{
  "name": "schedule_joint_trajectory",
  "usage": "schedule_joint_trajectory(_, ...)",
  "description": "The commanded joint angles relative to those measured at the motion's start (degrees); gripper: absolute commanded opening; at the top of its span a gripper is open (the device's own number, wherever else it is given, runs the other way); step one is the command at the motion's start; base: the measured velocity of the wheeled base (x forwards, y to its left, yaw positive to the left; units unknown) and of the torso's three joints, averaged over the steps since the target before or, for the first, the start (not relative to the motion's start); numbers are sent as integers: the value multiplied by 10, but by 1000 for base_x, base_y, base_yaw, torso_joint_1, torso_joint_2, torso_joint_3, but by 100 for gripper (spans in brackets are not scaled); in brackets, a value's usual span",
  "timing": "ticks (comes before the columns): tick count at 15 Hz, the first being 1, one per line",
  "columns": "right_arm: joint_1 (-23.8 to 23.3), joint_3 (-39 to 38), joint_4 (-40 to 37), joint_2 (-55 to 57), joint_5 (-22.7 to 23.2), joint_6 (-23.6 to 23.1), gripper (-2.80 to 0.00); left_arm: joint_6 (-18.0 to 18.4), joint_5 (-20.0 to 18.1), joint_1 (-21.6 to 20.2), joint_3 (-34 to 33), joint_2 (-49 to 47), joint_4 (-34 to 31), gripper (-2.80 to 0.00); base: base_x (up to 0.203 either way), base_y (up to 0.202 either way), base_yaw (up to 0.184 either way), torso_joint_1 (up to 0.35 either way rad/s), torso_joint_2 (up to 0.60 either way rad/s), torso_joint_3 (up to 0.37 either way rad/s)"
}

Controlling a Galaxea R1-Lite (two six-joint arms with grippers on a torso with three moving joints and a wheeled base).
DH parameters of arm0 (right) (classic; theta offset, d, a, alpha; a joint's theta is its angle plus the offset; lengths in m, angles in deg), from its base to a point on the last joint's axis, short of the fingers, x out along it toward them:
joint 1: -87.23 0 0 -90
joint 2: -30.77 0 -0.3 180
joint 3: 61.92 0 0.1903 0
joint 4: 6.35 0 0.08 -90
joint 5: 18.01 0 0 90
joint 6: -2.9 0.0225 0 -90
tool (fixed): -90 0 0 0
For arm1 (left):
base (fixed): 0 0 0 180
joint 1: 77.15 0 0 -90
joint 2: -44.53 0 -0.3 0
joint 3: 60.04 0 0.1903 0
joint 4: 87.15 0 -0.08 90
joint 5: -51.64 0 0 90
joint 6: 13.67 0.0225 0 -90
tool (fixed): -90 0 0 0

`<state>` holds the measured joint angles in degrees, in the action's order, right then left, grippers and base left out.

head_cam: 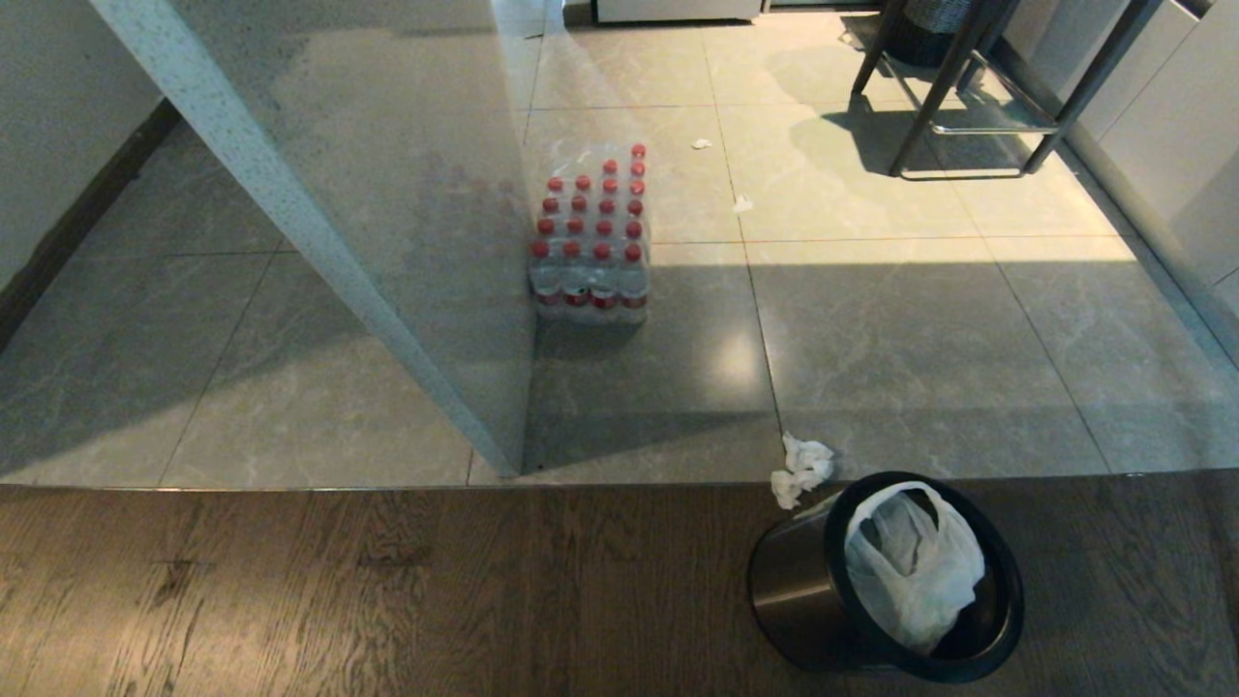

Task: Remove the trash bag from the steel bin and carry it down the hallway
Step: Place the outer trash can on the ground

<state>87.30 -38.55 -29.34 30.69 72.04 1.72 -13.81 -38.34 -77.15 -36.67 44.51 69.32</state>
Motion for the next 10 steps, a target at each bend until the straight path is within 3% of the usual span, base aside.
schedule_joint_trajectory(1,0,0,-1,-22,-2,1,-280,0,1,0,0,0,0,-280,0,0,0,0,0,0)
schedule_joint_trajectory(6,0,7,4,-22,2,-5,-280,0,1,0,0,0,0,-280,0,0,0,0,0,0)
schedule_joint_trajectory(8,0,89,-35,-18,6,-5,-280,0,0,0,0,0,0,-280,0,0,0,0,0,0)
schedule_joint_trajectory(10,0,227,-147,20,6,-5,-280,0,0,0,0,0,0,-280,0,0,0,0,0,0)
